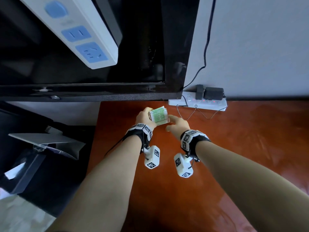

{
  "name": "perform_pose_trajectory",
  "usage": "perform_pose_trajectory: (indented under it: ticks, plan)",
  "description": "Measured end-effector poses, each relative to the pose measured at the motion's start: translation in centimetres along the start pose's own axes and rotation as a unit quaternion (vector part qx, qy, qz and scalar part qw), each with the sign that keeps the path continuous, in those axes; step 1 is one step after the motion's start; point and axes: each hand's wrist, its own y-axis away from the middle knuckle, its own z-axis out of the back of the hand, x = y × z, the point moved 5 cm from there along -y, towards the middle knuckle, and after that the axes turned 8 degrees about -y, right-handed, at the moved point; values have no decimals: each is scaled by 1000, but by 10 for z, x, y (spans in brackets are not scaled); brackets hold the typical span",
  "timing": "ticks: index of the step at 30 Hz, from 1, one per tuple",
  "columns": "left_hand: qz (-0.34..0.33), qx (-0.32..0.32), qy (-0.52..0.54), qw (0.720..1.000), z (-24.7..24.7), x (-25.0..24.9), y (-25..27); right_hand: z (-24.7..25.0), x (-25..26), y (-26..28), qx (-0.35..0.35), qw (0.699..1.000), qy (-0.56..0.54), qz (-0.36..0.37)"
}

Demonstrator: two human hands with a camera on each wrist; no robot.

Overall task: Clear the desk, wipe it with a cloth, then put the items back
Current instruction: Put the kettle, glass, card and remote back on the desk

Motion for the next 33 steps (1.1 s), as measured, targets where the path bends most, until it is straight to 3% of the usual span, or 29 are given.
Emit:
perform_pose_trajectory:
  ticks: [16,27,33]
  plan:
    - [20,-47,9,999,1,9,-16,-10,9,-16,24,999,12,-20]
    - [93,-10,48,994,15,10,8,2,19,0,-2,999,32,-1]
    - [67,32,55,996,37,-6,56,22,31,44,-29,994,102,17]
